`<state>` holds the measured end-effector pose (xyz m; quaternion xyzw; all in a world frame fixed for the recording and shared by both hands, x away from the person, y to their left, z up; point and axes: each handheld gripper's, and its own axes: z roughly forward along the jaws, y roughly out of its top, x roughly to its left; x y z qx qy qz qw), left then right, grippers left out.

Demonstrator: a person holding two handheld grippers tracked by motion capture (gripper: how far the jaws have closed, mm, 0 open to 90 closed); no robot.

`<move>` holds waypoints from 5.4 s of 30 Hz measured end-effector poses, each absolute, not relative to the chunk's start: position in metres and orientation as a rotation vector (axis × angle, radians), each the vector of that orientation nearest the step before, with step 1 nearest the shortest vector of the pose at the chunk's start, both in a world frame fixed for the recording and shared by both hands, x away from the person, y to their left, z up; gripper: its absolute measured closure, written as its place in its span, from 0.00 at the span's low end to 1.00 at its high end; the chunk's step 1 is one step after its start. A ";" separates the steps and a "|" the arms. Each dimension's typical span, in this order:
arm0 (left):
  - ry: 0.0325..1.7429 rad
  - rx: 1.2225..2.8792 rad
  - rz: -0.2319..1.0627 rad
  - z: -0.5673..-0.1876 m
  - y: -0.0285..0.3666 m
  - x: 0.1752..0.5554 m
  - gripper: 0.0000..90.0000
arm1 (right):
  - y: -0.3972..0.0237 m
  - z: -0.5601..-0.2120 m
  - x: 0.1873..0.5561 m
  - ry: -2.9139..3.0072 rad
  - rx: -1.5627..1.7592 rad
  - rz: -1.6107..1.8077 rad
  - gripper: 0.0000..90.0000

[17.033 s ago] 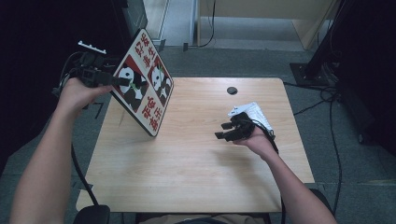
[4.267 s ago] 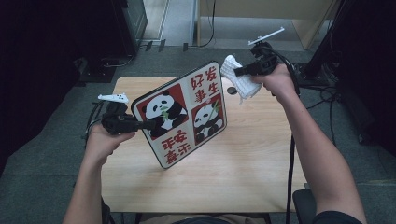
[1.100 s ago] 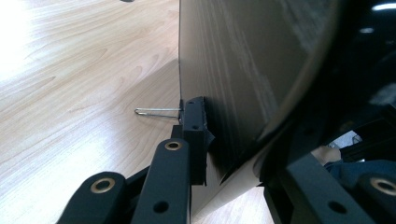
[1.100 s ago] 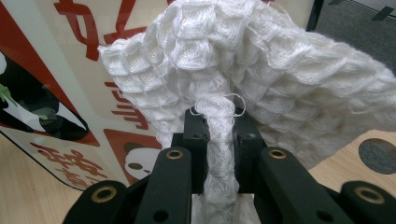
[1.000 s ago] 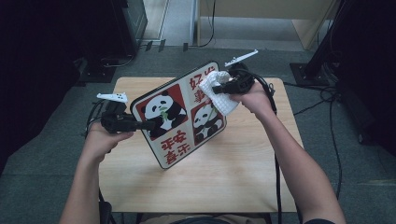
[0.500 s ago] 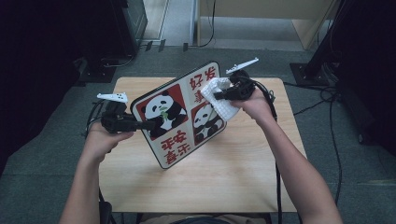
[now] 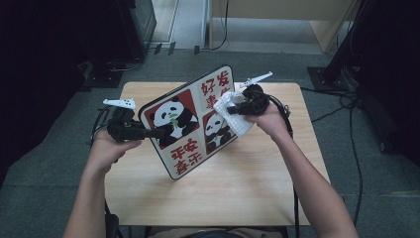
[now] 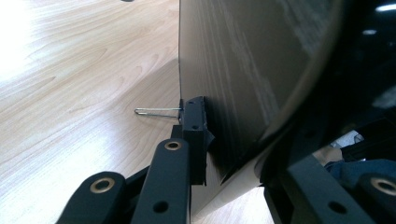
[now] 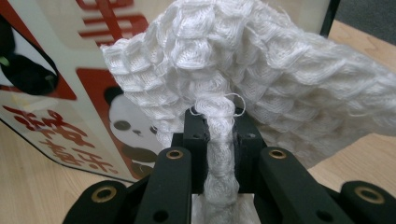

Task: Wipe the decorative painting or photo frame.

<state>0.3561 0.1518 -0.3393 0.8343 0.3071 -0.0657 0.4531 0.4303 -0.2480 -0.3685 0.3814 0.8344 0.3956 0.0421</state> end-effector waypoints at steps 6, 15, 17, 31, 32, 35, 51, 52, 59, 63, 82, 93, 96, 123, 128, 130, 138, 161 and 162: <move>0.760 2.060 -0.165 -0.339 0.152 0.356 0.85 | -0.250 -0.380 0.428 2.555 1.179 1.207 0.89; 0.762 2.058 -0.166 -0.339 0.152 0.356 0.84 | -0.253 -0.400 0.422 2.566 1.239 1.212 0.89; 0.765 2.054 -0.170 -0.340 0.152 0.356 0.84 | -0.254 -0.404 0.421 2.572 1.251 1.204 0.89; 0.756 2.055 -0.182 -0.340 0.152 0.356 0.83 | -0.257 -0.440 0.409 2.592 1.300 1.153 0.90; 0.754 2.060 -0.181 -0.339 0.152 0.356 0.83 | -0.257 -0.443 0.409 2.591 1.301 1.148 0.90; 0.753 2.061 -0.184 -0.339 0.152 0.356 0.83 | -0.258 -0.450 0.408 2.597 1.311 1.150 0.90; 0.758 2.053 -0.203 -0.340 0.153 0.358 0.83 | -0.258 -0.479 0.404 2.637 1.389 1.094 0.89; 0.755 2.054 -0.204 -0.340 0.153 0.358 0.83 | -0.258 -0.481 0.404 2.641 1.388 1.091 0.89; 0.754 2.057 -0.205 -0.340 0.153 0.358 0.82 | -0.255 -0.485 0.402 2.658 1.384 1.059 0.90; 0.759 2.054 -0.205 -0.340 0.153 0.358 0.83 | -0.255 -0.482 0.402 2.658 1.366 1.073 0.90; 0.768 2.044 -0.210 -0.340 0.154 0.358 0.82 | -0.259 -0.405 0.394 2.579 1.272 1.222 0.90; 0.769 2.036 -0.213 -0.341 0.154 0.359 0.82 | -0.259 -0.337 0.404 2.552 1.205 1.271 0.90; 0.767 2.033 -0.214 -0.342 0.155 0.359 0.82 | -0.255 -0.318 0.409 2.551 1.176 1.271 0.90; 0.749 2.037 -0.214 -0.342 0.156 0.360 0.82 | -0.183 -0.192 0.445 2.562 1.020 1.186 0.90; 0.748 2.033 -0.215 -0.343 0.156 0.360 0.82 | -0.172 -0.207 0.450 2.614 1.021 1.126 0.90; 0.749 2.033 -0.214 -0.343 0.156 0.360 0.82 | -0.170 -0.213 0.450 2.643 1.020 1.084 0.90; 0.753 2.035 -0.206 -0.342 0.156 0.360 0.83 | -0.175 -0.223 0.449 2.658 1.036 1.122 0.90; 0.735 2.040 -0.203 -0.343 0.158 0.360 0.83 | -0.182 -0.245 0.437 2.633 0.990 1.181 0.89; 0.732 2.042 -0.203 -0.343 0.158 0.360 0.83 | -0.183 -0.247 0.437 2.631 0.987 1.185 0.89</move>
